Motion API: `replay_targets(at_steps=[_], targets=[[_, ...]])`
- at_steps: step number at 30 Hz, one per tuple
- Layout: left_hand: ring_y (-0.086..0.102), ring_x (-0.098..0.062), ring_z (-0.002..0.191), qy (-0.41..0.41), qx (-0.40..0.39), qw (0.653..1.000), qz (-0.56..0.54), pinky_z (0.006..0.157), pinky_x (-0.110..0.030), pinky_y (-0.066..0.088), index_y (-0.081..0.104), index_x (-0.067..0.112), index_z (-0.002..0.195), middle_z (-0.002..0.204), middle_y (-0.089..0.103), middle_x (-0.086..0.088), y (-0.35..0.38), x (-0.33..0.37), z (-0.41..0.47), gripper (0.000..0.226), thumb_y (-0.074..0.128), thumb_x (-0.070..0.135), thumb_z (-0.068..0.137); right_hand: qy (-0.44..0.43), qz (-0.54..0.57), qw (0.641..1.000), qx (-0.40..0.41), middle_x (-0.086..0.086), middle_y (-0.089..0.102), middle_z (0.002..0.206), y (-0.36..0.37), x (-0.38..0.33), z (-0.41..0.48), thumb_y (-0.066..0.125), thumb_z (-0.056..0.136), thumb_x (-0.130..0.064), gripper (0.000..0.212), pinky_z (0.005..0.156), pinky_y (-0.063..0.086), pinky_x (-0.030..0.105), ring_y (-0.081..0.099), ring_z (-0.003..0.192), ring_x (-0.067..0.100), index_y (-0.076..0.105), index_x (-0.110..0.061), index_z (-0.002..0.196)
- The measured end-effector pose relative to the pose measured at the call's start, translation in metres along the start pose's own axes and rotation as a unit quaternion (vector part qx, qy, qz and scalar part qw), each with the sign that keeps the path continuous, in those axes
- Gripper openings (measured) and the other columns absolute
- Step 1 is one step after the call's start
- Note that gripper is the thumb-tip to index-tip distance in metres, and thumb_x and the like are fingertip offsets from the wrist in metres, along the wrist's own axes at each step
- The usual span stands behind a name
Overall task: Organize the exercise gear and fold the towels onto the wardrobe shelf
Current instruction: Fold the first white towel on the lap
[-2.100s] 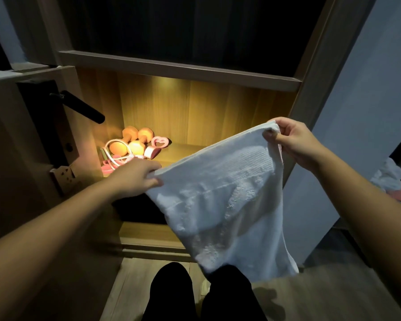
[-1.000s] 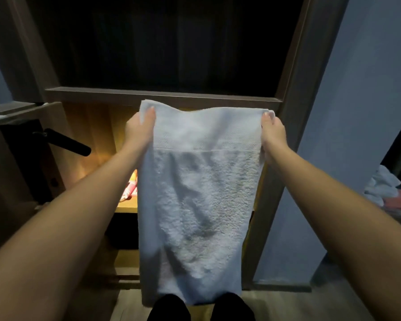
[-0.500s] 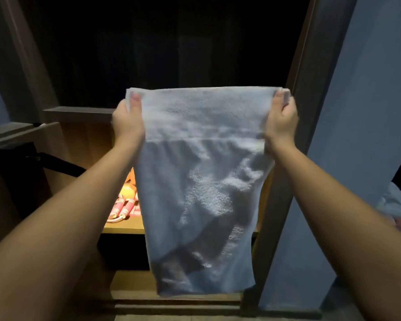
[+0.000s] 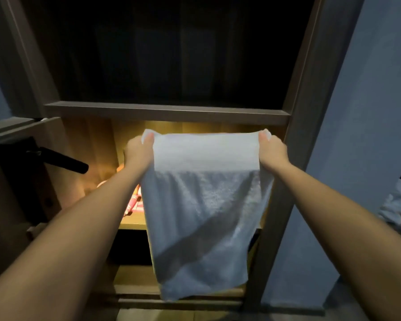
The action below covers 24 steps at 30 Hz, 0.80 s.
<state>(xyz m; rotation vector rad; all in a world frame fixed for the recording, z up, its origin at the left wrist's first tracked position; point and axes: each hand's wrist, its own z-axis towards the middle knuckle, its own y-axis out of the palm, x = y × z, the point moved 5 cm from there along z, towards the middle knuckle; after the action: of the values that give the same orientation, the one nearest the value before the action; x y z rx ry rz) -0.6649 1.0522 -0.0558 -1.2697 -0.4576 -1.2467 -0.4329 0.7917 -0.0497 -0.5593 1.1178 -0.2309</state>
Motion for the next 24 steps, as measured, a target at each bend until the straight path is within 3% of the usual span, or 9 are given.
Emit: replay_targets(at_steps=[2,6,8,11,15,17,19,21,24], targets=[[0.055,-0.026,0.091,0.002,0.016,1.000,-0.014,0.080,-0.032,0.047,0.060,0.005,0.107,0.098,0.058,-0.012,-0.001,0.000,0.001,0.040,0.037,0.037,0.102,-0.005,0.014,1.000,0.015,0.012,0.058,0.119,-0.002,-0.003,-0.002,0.023,0.105,-0.045,0.055,0.078,0.031,0.028,0.046,0.089,0.019,0.052,-0.005,0.131],[0.054,-0.016,0.086,0.097,0.066,0.985,-0.128,0.064,-0.025,0.039,0.058,0.013,0.105,0.090,0.056,0.003,-0.020,0.030,0.023,0.032,0.040,0.039,0.102,-0.105,0.104,0.984,0.104,0.008,0.062,0.112,-0.022,-0.028,0.018,0.031,0.102,-0.048,0.049,0.069,0.039,0.015,0.058,0.095,0.022,0.057,-0.009,0.117],[0.052,-0.024,0.088,0.073,0.040,0.995,-0.046,0.070,-0.030,0.037,0.059,0.005,0.111,0.096,0.056,-0.005,-0.010,0.022,0.026,0.038,0.038,0.036,0.103,-0.055,0.028,0.997,0.039,0.012,0.060,0.119,-0.007,-0.017,0.022,0.026,0.103,-0.047,0.052,0.077,0.044,0.019,0.058,0.091,0.020,0.055,-0.007,0.118],[0.056,-0.035,0.100,0.002,-0.027,0.998,0.061,0.082,-0.037,0.043,0.059,-0.002,0.114,0.111,0.059,-0.020,0.019,-0.014,0.012,0.042,0.035,0.031,0.104,0.046,-0.039,0.996,-0.058,0.016,0.054,0.135,0.021,0.023,0.012,0.022,0.103,-0.051,0.062,0.097,0.043,0.039,0.054,0.118,0.032,0.048,-0.006,0.137],[0.056,-0.021,0.089,0.043,0.007,0.997,-0.070,0.072,-0.030,0.044,0.060,0.011,0.102,0.095,0.059,-0.007,0.015,0.010,0.016,0.033,0.037,0.035,0.103,0.010,0.016,0.999,-0.031,0.016,0.053,0.134,0.002,0.009,0.027,0.027,0.104,-0.046,0.057,0.099,0.041,0.036,0.051,0.121,0.034,0.047,-0.003,0.136],[0.053,-0.009,0.075,0.089,0.037,0.983,-0.157,0.059,-0.024,0.041,0.056,0.020,0.088,0.080,0.055,0.003,-0.003,0.032,0.023,0.027,0.040,0.037,0.103,-0.053,0.044,0.998,0.010,0.015,0.056,0.128,-0.023,-0.012,0.040,0.032,0.104,-0.043,0.050,0.084,0.040,0.026,0.052,0.118,0.032,0.050,-0.004,0.129],[0.058,-0.017,0.082,0.102,-0.025,0.994,-0.026,0.061,-0.024,0.041,0.059,0.013,0.099,0.087,0.059,-0.001,0.001,0.036,0.026,0.024,0.046,0.033,0.101,-0.037,0.022,0.998,-0.043,0.014,0.060,0.119,-0.026,-0.007,0.041,0.036,0.102,-0.046,0.048,0.069,0.039,0.026,0.059,0.099,0.028,0.052,-0.006,0.123],[0.059,-0.035,0.096,0.032,-0.131,0.981,0.141,0.070,-0.029,0.041,0.060,0.001,0.113,0.099,0.061,-0.014,0.018,0.000,0.017,0.036,0.045,0.031,0.100,0.097,-0.071,0.970,-0.209,0.012,0.060,0.113,-0.004,0.026,0.013,0.037,0.101,-0.051,0.054,0.064,0.045,0.033,0.058,0.082,0.024,0.048,-0.006,0.129],[0.056,-0.027,0.084,0.000,-0.101,0.991,0.092,0.067,-0.031,0.045,0.062,0.003,0.106,0.101,0.060,-0.017,0.019,-0.011,0.003,0.042,0.035,0.036,0.101,0.117,-0.091,0.968,-0.204,0.015,0.054,0.133,0.007,0.038,0.001,0.035,0.100,-0.053,0.063,0.081,0.046,0.039,0.056,0.101,0.028,0.043,-0.004,0.139]])
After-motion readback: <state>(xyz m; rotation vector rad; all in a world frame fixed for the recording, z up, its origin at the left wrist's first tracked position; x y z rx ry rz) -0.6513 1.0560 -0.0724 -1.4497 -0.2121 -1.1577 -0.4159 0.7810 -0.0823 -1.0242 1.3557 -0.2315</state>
